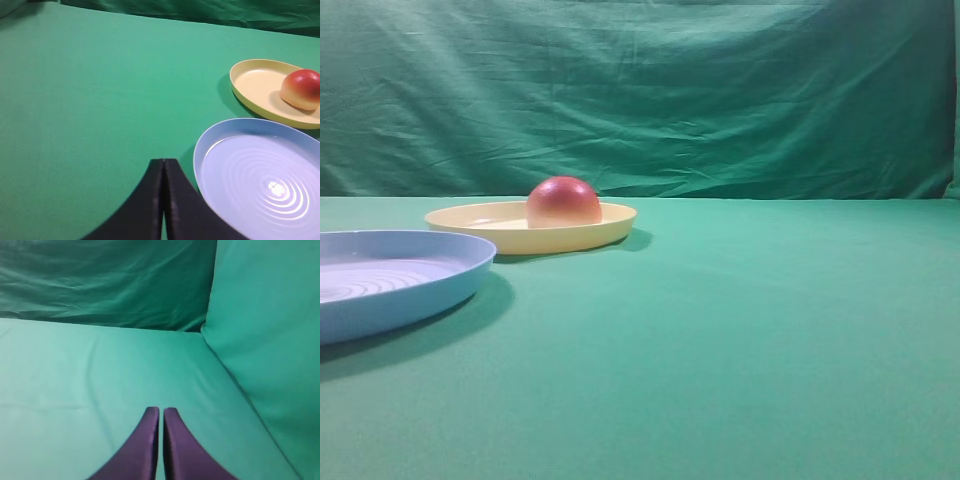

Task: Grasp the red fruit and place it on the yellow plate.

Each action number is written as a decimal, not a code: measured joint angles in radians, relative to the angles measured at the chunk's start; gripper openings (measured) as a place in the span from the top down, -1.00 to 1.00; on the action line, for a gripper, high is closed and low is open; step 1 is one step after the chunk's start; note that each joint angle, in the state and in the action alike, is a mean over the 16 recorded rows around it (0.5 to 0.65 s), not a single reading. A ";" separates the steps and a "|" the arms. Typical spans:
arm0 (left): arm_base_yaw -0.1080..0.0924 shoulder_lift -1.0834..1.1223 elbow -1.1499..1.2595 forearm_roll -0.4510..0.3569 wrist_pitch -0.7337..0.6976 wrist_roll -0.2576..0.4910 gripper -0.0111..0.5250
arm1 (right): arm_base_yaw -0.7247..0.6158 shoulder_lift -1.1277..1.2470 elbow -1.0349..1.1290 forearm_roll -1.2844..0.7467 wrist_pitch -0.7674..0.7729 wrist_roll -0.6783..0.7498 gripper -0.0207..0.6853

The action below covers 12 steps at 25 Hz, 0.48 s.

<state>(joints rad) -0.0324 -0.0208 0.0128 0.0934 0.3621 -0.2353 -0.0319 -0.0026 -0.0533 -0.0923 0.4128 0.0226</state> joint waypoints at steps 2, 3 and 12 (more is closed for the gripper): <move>0.000 0.000 0.000 0.000 0.000 0.000 0.96 | 0.000 -0.005 0.026 0.002 -0.005 0.003 0.94; 0.000 0.000 0.000 0.000 0.000 0.000 0.96 | 0.001 -0.006 0.037 0.003 -0.008 0.005 0.94; 0.000 0.000 0.000 0.000 0.000 0.000 0.96 | 0.005 -0.007 0.074 0.007 -0.021 0.009 0.94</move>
<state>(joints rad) -0.0324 -0.0208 0.0128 0.0934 0.3621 -0.2353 -0.0264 -0.0099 0.0209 -0.0857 0.3918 0.0313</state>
